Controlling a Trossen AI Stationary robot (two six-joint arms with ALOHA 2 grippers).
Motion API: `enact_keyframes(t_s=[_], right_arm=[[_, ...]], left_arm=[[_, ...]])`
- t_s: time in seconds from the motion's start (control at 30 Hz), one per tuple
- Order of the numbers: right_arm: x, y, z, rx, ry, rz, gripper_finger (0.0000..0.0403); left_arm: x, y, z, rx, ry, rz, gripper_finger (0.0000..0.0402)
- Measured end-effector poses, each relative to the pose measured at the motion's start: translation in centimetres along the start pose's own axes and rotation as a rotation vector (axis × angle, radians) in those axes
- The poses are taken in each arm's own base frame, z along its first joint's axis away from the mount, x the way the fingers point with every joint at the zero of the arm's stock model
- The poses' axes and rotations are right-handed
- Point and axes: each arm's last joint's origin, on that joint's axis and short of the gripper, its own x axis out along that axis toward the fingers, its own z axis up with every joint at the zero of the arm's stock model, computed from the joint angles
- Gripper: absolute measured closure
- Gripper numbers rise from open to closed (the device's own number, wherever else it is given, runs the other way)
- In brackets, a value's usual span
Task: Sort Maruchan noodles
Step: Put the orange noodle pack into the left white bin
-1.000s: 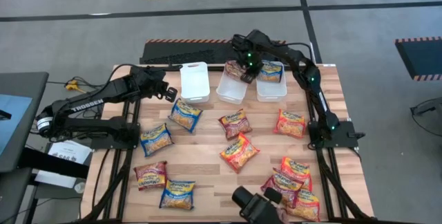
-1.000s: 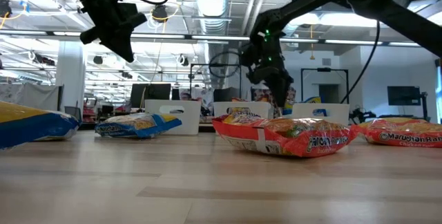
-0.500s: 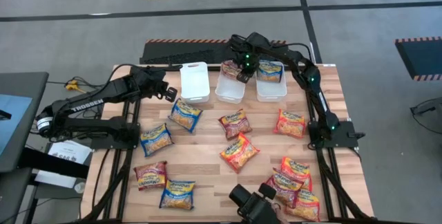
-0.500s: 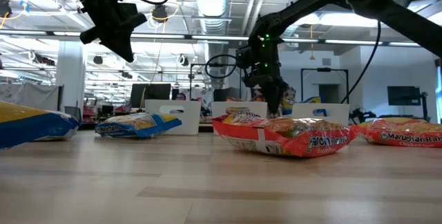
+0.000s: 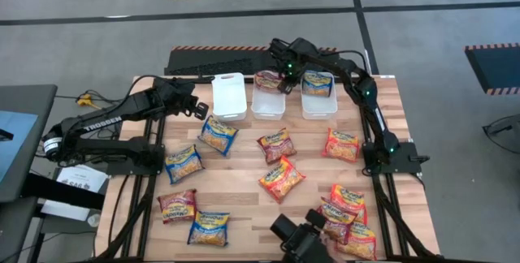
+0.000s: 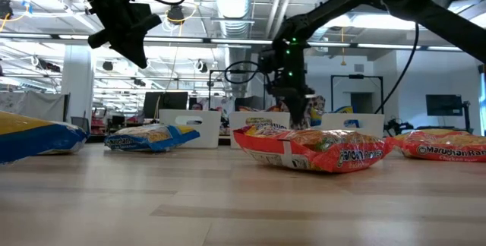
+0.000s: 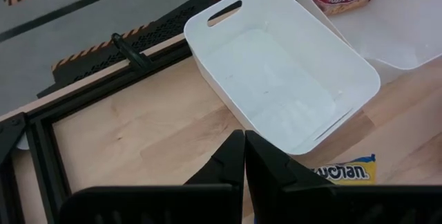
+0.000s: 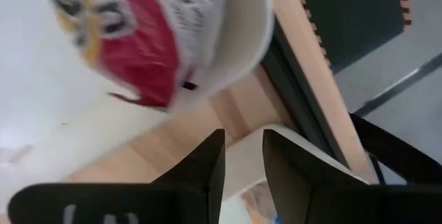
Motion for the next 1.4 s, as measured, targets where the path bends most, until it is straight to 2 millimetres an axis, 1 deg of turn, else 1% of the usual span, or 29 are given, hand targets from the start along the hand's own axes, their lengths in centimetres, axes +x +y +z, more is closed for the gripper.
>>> enact_keyframes(t_s=[0.1,0.2,0.37,0.47,0.57,0.7,0.87,1.0,1.17,1.33,1.4], right_arm=[[-0.4,-0.3,-0.4,0.002,0.021,-0.001,0.028],[-1.9,-0.5,-1.0,0.004,0.009,-0.004,0.028],[-5.5,-0.4,-1.8,0.024,-0.079,-0.014,0.028],[-7.9,-0.5,-2.5,0.057,-0.145,-0.018,0.028],[-10.0,-0.3,-3.2,0.092,-0.201,-0.019,0.028],[-12.7,0.0,-4.4,0.123,-0.262,-0.015,0.028],[-16.0,1.1,-6.6,0.196,-0.305,0.031,0.028],[-18.5,3.1,-8.5,0.231,-0.316,0.091,0.028],[-20.3,6.6,-10.6,0.224,-0.276,0.127,0.028],[-21.0,11.5,-12.4,0.189,-0.202,0.149,0.028],[-20.8,14.0,-13.2,0.17,-0.179,0.158,0.028]], left_arm=[[0.0,0.0,-0.1,0.007,0.009,0.003,0.0401],[0.0,0.2,-0.4,0.038,0.035,0.014,0.0402],[0.0,0.2,-0.5,0.063,0.047,0.019,0.0401],[0.0,0.2,-0.5,0.05,0.047,0.018,0.0401],[0.0,0.2,-0.5,0.047,0.048,0.015,0.0401],[0.0,0.1,-0.6,0.049,0.08,-0.042,0.0401],[-0.2,0.0,-1.4,0.104,0.197,-0.147,0.0401],[-0.5,-0.3,-2.1,0.14,0.272,-0.217,0.0401],[-2.1,-1.2,-2.7,0.188,0.286,-0.367,0.0401],[-4.2,-1.7,-3.5,0.225,0.244,-0.462,0.0401],[-4.8,-1.8,-4.2,0.235,0.241,-0.499,0.0401]])
